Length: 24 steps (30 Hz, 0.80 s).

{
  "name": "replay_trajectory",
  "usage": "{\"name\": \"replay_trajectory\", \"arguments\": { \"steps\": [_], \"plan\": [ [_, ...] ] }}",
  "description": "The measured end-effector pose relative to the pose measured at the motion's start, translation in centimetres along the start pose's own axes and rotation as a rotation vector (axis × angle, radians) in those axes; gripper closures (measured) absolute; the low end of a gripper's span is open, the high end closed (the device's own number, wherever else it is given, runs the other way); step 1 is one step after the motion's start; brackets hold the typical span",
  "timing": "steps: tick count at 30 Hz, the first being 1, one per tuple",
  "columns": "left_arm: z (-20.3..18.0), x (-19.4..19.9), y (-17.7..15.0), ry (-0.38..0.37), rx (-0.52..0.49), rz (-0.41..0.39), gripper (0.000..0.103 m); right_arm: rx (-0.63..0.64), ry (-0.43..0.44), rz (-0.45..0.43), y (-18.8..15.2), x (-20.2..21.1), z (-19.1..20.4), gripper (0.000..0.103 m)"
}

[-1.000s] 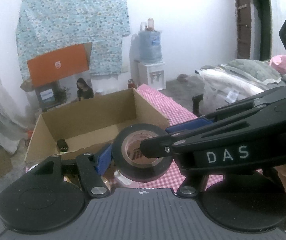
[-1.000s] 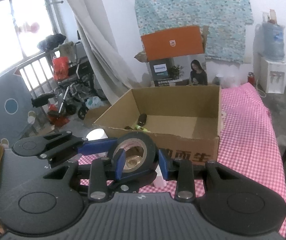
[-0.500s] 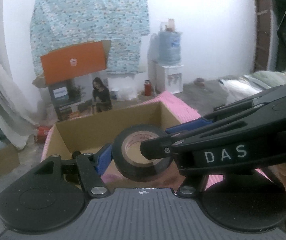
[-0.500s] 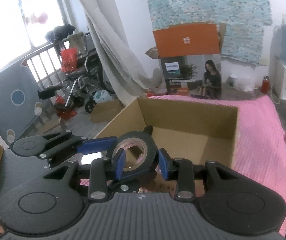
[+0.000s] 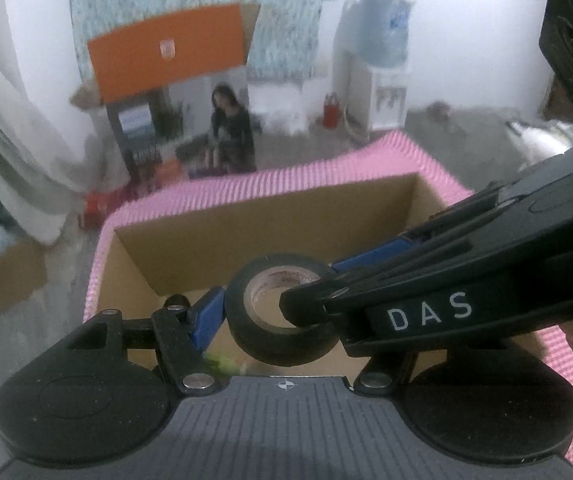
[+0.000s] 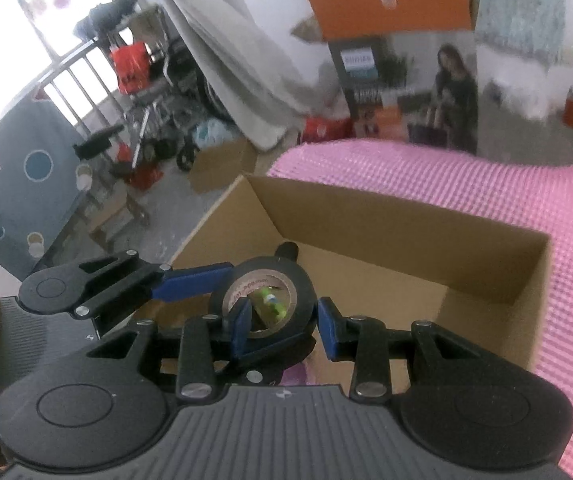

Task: Organize rigid objects
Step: 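Lower the black tape roll into the cardboard box, then open the right gripper to release the tape roll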

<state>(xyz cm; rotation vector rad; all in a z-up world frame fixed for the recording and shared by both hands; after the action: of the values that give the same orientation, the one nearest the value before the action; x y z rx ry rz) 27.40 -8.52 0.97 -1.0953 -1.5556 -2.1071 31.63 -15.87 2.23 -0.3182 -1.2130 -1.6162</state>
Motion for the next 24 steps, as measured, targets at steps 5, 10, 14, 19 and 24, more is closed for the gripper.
{"name": "replay_trajectory", "arguments": {
  "steps": [5,10,14,19,24],
  "plan": [
    [1.9,-4.0,0.2,-0.022,0.020,0.106,0.036,-0.052,0.002,0.096,1.7,-4.5,-1.7,0.064],
    [2.8,-7.0,0.2,-0.032,0.018,0.188,0.036,-0.094,0.005,0.165,2.6,-7.8,-3.4,0.064],
    [3.4,-8.8,0.3,-0.026,0.005,0.239,0.036,-0.123,0.008,0.198,3.2,-9.7,-4.6,0.064],
    [3.9,-10.3,0.5,-0.003,0.002,0.269,0.031,-0.155,0.013,0.212,3.5,-11.6,-5.5,0.063],
    [4.0,-10.1,0.5,0.008,-0.003,0.270,0.025,-0.177,0.011,0.215,3.4,-12.4,-6.0,0.063]
  ]
}}
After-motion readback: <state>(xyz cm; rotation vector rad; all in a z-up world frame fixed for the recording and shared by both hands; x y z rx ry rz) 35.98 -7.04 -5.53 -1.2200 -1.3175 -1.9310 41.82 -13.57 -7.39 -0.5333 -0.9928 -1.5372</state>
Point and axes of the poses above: each gripper's, at about its wrist camera, not at the fingertips, and x roughly against the way its jaws point, z to its left, y to its top, the point moved 6 cm from there along -x, roughly the way its jaws point, and after that the axes turned 7 degrees about -x, right-handed, at the moved point
